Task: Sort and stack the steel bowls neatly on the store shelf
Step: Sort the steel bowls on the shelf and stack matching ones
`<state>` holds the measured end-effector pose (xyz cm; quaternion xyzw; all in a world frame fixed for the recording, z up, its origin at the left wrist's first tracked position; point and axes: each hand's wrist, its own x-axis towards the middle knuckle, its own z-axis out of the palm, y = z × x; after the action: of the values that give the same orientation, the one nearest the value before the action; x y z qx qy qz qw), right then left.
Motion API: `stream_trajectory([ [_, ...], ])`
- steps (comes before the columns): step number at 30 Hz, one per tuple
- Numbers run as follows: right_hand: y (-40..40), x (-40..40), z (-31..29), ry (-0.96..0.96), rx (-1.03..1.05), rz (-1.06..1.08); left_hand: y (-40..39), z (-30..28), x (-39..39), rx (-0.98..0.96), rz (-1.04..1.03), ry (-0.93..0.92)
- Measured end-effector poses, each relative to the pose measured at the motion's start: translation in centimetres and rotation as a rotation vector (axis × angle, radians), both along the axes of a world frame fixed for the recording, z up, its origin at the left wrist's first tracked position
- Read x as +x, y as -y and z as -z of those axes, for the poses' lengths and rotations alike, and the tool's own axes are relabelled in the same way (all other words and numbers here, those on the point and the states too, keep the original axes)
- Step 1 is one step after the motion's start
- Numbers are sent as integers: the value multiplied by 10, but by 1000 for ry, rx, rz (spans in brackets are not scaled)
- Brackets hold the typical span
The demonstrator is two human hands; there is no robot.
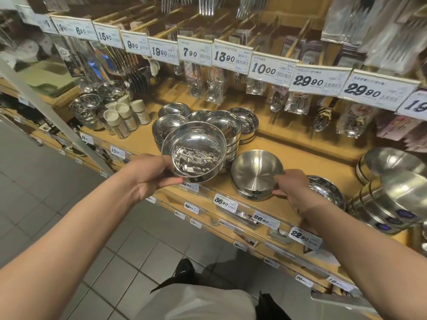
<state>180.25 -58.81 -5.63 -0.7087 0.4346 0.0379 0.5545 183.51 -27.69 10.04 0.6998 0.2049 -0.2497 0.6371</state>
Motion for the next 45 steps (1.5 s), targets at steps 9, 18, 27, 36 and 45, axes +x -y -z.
stream_trajectory([
  [9,0,-1,7,13,55,-19,-8,7,-1,-3,-27,-18],
  [18,-4,-6,15,-10,114,84,-11,4,-3,-5,-18,-2],
  [27,-17,-7,24,-11,26,233,-11,5,-4,-17,11,-9],
  [36,-20,-6,30,30,-9,234,-16,6,3,-43,24,-31],
  [45,-22,-6,27,55,-23,220,-17,10,11,-26,29,-34],
])
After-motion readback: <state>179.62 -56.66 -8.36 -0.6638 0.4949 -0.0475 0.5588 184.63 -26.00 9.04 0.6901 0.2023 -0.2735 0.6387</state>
